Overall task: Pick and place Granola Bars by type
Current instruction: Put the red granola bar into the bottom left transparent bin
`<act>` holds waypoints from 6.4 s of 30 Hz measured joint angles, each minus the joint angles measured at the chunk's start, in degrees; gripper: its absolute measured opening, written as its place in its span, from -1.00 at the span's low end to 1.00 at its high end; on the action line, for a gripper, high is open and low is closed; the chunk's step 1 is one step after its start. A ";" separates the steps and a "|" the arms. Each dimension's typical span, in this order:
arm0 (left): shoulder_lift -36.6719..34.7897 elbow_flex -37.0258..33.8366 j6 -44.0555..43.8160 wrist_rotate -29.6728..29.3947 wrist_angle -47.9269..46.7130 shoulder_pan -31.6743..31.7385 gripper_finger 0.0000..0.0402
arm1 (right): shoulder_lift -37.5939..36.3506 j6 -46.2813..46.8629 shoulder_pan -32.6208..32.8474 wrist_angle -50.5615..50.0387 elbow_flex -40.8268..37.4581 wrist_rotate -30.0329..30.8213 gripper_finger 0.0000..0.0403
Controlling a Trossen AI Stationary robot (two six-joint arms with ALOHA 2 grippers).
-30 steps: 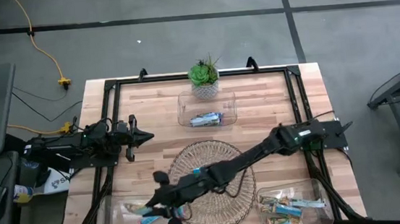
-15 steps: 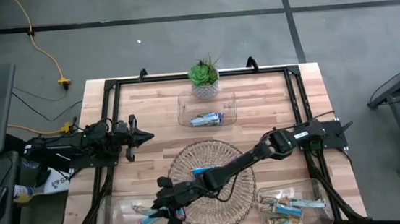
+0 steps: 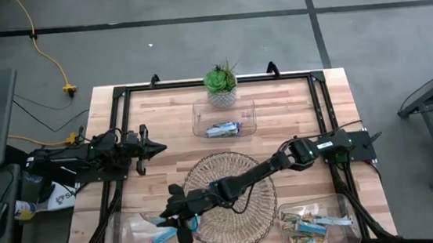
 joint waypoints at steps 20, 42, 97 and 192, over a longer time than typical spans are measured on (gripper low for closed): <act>0.01 0.00 0.02 0.01 0.00 0.02 -1.00 | 4.63 -1.93 1.20 8.69 0.00 -5.11 -0.67; 0.00 0.02 0.02 0.02 0.00 0.00 -1.00 | 4.70 -4.39 1.08 3.58 0.02 -4.31 -0.63; 0.00 0.02 0.00 0.02 0.00 0.02 -1.00 | -18.76 -9.02 -4.47 -64.92 0.06 7.36 -0.08; 0.00 0.00 0.01 0.00 0.00 0.01 -1.00 | -35.24 -11.31 -2.84 7.10 -70.01 5.46 0.20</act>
